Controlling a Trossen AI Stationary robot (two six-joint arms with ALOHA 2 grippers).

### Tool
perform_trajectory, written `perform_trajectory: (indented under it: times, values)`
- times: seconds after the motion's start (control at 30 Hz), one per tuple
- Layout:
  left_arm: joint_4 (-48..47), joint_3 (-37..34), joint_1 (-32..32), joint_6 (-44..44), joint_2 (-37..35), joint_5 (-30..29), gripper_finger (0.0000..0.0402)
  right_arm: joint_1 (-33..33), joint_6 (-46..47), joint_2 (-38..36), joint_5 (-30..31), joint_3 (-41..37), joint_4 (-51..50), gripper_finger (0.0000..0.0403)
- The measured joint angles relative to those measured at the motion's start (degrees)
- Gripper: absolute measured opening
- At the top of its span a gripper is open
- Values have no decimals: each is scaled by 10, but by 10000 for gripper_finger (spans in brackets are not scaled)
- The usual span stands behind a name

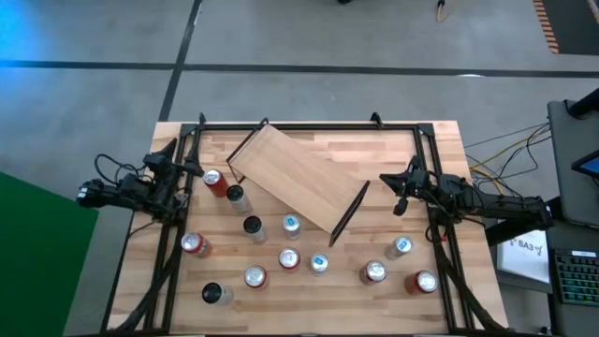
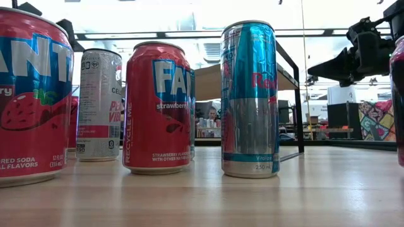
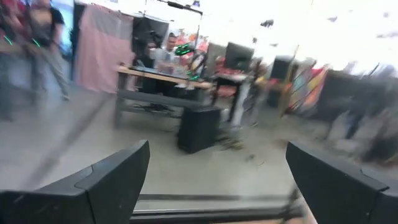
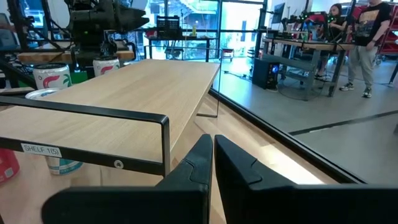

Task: Place canned beverage on shelf
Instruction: Put the white/pink soda can on the shelf

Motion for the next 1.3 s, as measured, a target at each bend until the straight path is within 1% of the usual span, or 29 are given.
perform_trajectory:
  times: [0.1, 0.13, 0.17, 0.23, 0.3, 0.37, 0.4, 0.47, 0.53, 0.63, 0.73, 0.8, 0.9, 0.97, 1.07, 1.13, 1.17, 1.23, 1.3]
  values:
    - [1, 0, 0, -204, 0, 70, 366, 0, -28, 0, 17, 0, 30, 9]
    - [-2, 0, 0, -242, 0, 97, 366, 0, -17, 0, 23, 0, 48, 9]
    - [-2, 0, 0, -260, 0, 131, 366, 0, 4, 0, 32, 0, 70, 9]
    - [-6, 2, 0, -264, 0, 225, 366, 0, 40, 0, 47, 0, 113, 9]
    - [-18, 7, 0, -253, 6, 325, 366, 0, 70, 0, 46, 0, 150, 9]
    - [-16, 20, 0, -251, 16, 408, 366, 0, 97, 0, 46, 0, 176, 9]
    - [-15, 28, 0, -253, 23, 437, 366, 0, 111, 0, 45, 0, 185, 9]
    - [-23, 45, 0, -265, 46, 474, 366, 0, 139, 0, 45, 0, 201, 9]
    - [-43, 66, 0, -278, 76, 491, 366, 0, 157, 0, 45, 9, 200, 9]
    - [-76, 108, 0, -294, 132, 499, 366, 0, 184, 0, 45, 40, 179, 9]
    - [-137, 160, 0, -306, 190, 499, 366, 0, 212, 0, 45, 88, 107, 9]
    - [-200, 204, 0, -318, 219, 499, 366, 0, 226, 3, 45, 121, 46, 9]
    - [-350, 276, 0, -364, 255, 499, 366, 0, 250, 13, 59, 170, -48, 9]
    - [-482, 331, 0, -417, 276, 501, 366, 0, 275, 24, 73, 202, -112, 9]
    - [-692, 409, 0, -535, 310, 502, 366, 0, 303, 47, 86, 249, -192, 9]
    - [-812, 451, 0, -625, 338, 501, 366, 0, 312, 66, 95, 274, -232, 9]
    - [-862, 469, 0, -661, 354, 501, 366, 0, 313, 77, 100, 284, -248, 9]
    - [-934, 497, 0, -699, 382, 501, 366, 0, 311, 98, 106, 297, -266, 9]
    - [-963, 520, 0, -706, 406, 501, 366, 0, 307, 117, 106, 305, -268, 9]
